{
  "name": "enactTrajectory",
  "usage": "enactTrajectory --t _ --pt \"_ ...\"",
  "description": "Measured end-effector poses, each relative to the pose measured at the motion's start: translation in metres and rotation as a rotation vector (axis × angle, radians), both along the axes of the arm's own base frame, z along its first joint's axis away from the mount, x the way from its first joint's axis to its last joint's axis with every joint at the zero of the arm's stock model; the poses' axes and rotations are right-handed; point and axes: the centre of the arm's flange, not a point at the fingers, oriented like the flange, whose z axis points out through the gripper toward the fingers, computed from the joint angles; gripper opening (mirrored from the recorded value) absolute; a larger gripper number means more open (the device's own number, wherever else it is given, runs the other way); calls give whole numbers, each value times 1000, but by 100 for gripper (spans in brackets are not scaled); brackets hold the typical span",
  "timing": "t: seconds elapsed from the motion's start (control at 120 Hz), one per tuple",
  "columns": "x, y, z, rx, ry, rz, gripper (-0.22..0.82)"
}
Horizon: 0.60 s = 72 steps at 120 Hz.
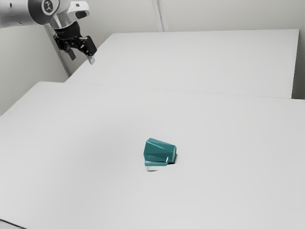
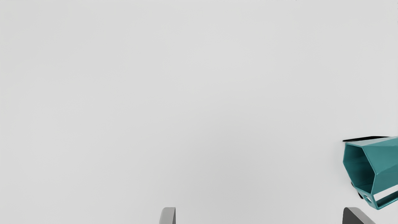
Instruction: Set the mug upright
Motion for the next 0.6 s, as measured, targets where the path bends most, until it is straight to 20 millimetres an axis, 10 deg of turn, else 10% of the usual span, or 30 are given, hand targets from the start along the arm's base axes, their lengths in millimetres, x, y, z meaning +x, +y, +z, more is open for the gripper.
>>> enactTrajectory --t 0.6 --pt "-33 -7 -25 -104 -21 -13 58"
